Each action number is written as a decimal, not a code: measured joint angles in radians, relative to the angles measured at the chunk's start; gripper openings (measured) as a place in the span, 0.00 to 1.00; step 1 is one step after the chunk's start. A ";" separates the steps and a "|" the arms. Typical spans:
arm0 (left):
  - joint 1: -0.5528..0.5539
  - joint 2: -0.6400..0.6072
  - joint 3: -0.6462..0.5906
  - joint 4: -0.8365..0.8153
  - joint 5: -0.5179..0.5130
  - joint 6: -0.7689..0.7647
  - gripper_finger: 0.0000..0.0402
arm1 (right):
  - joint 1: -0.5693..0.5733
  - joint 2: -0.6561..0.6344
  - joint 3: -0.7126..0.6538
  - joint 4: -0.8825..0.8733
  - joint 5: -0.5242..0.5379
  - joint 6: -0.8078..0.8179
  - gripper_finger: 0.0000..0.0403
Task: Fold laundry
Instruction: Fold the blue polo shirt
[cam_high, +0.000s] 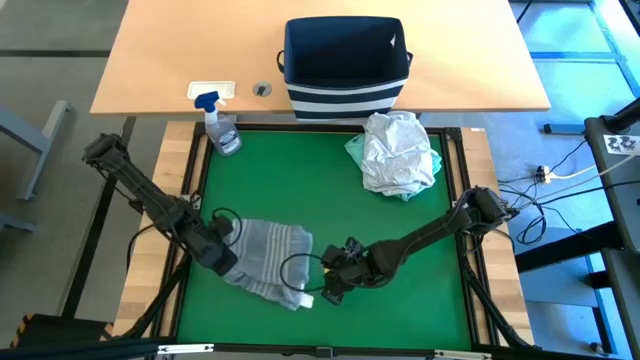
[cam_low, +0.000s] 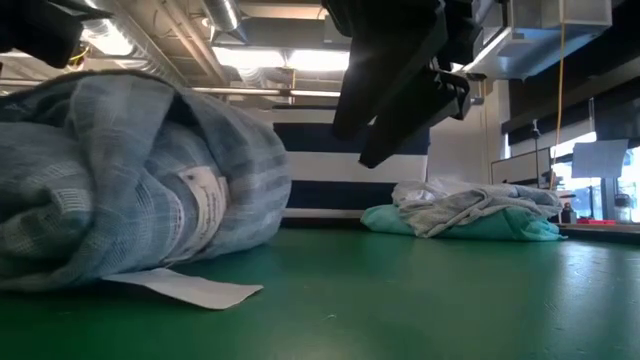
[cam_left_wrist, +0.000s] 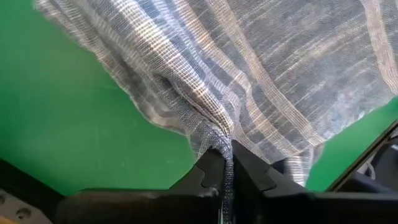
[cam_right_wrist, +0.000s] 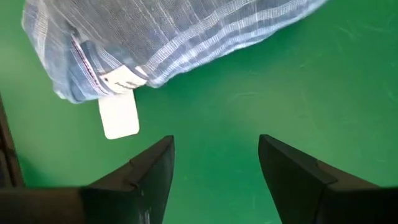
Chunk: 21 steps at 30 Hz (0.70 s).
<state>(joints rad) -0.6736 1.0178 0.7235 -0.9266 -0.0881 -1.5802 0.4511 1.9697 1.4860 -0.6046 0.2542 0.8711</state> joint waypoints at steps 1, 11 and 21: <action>0.000 0.006 0.000 0.005 0.000 0.013 0.04 | -0.001 0.000 0.000 0.003 -0.012 0.000 0.58; 0.006 -0.017 0.008 -0.009 0.147 0.071 0.31 | -0.013 -0.009 0.045 0.012 -0.036 -0.063 0.58; -0.079 -0.049 0.151 0.261 -0.356 0.527 0.36 | -0.050 0.015 0.096 0.331 0.118 -0.328 0.58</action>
<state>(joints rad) -0.7523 0.9688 0.8742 -0.6658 -0.4440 -1.0531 0.4014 1.9844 1.5822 -0.2738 0.3717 0.5433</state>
